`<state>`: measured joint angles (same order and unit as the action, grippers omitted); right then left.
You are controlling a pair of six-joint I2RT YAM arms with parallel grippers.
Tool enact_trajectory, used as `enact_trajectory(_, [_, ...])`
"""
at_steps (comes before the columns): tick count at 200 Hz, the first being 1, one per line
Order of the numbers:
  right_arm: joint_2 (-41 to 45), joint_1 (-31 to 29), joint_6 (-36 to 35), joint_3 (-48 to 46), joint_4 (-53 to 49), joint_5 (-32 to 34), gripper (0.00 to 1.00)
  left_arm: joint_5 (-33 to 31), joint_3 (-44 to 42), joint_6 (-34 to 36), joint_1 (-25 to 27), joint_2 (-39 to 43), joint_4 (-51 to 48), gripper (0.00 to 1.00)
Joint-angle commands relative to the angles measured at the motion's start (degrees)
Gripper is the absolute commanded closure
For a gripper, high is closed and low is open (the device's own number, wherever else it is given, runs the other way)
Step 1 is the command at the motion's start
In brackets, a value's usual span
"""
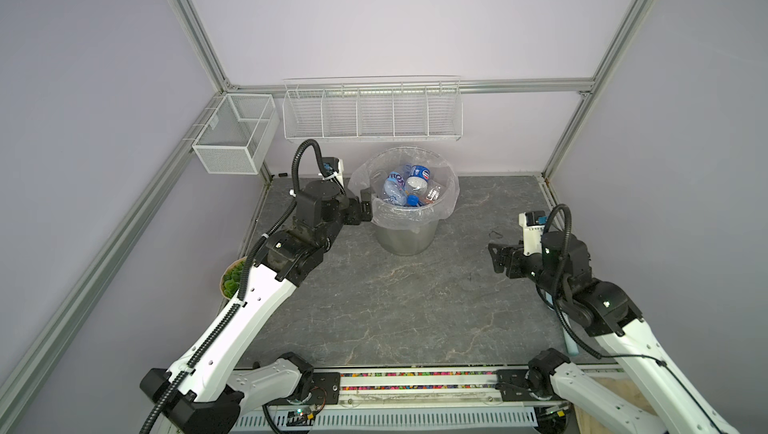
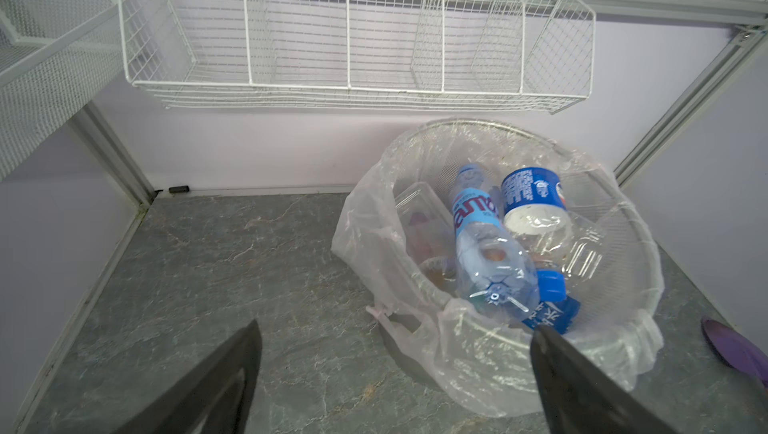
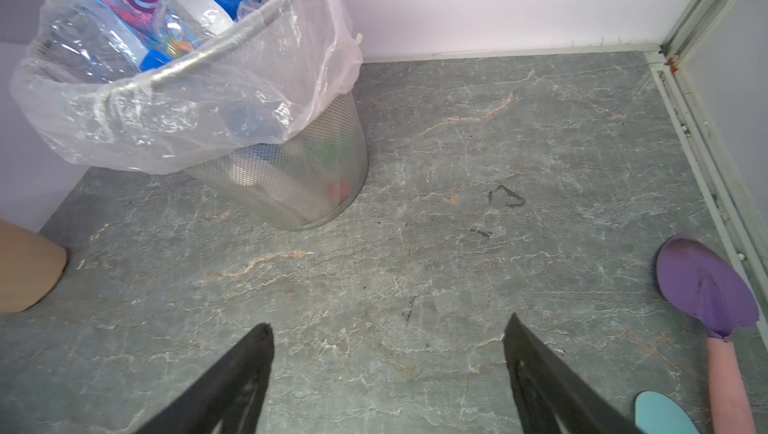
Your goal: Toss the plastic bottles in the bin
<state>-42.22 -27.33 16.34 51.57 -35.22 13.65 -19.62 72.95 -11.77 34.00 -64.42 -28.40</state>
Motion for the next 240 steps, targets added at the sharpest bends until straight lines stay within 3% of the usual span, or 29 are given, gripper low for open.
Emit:
enact_trajectory(1, [2.5,0.3,-3.3,-4.3,5.3,5.2,0.11,-4.7,-4.1,-0.2,-0.6,2.7,2.7,0.01])
enact_trajectory(50, [2.0,0.4,-3.5,-8.6,6.5,9.3,0.11,-11.9,-13.7,-0.6,-0.6,7.2,4.0,0.0])
enact_trajectory(93, [7.4,0.5,-5.4,-18.8,17.3,9.9,0.11,-18.2,-27.1,2.6,-0.7,14.8,12.3,0.0])
enact_trajectory(120, [8.0,0.5,-5.5,-21.2,17.7,13.6,0.11,-24.1,-33.1,2.6,-0.9,17.7,14.7,0.0])
enact_trajectory(170, [6.8,0.9,-6.1,-24.1,17.7,20.4,0.11,-29.1,-39.0,4.2,-2.2,18.2,15.3,0.01])
enact_trajectory(240, [5.7,1.2,-4.2,-28.2,20.4,21.9,0.11,-31.5,-47.6,0.6,-3.8,20.7,18.5,0.01])
